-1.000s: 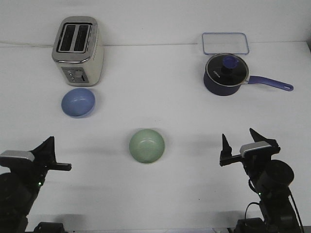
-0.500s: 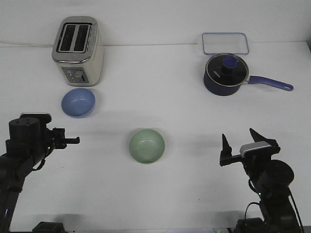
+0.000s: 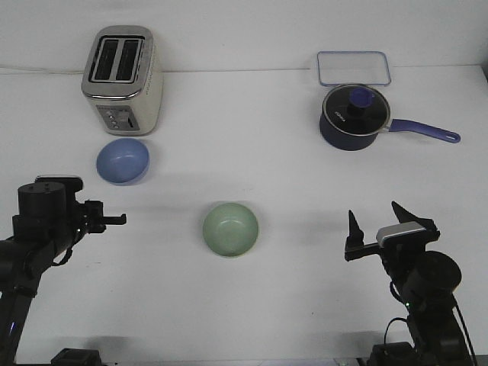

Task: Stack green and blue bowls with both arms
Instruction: 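Raise the left gripper and move it toward the light blue bowl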

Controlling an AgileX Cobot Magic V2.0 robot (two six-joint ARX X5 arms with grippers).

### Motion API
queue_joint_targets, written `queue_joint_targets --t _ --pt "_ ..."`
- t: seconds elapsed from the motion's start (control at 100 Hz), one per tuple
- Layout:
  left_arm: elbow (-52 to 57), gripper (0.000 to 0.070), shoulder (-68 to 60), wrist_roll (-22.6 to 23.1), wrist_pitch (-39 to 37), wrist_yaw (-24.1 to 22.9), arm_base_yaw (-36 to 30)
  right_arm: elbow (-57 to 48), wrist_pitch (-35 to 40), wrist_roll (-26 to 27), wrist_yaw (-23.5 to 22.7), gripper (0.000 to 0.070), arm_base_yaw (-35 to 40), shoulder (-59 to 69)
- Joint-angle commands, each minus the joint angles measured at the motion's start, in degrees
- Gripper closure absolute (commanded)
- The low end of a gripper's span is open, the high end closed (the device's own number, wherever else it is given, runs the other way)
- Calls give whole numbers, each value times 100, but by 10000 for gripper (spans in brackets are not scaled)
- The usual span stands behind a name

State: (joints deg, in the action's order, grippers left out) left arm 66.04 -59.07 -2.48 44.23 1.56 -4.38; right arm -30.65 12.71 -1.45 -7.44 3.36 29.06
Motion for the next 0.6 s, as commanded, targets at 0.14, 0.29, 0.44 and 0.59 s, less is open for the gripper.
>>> queue_joint_targets --t 0.14,0.29,0.44,0.59 --pt "120 232 -28 -2 85 -9 -11 -9 -70 57 2 62 11 22" --pt "122 232 -37 9 59 -9 -11 -9 -70 57 2 62 11 22" --pt "337 231 -315 20 79 -11 39 -9 -70 55 4 62 11 22" --pt "955 231 -1045 52 72 -13 267 -9 -70 57 2 62 11 22"
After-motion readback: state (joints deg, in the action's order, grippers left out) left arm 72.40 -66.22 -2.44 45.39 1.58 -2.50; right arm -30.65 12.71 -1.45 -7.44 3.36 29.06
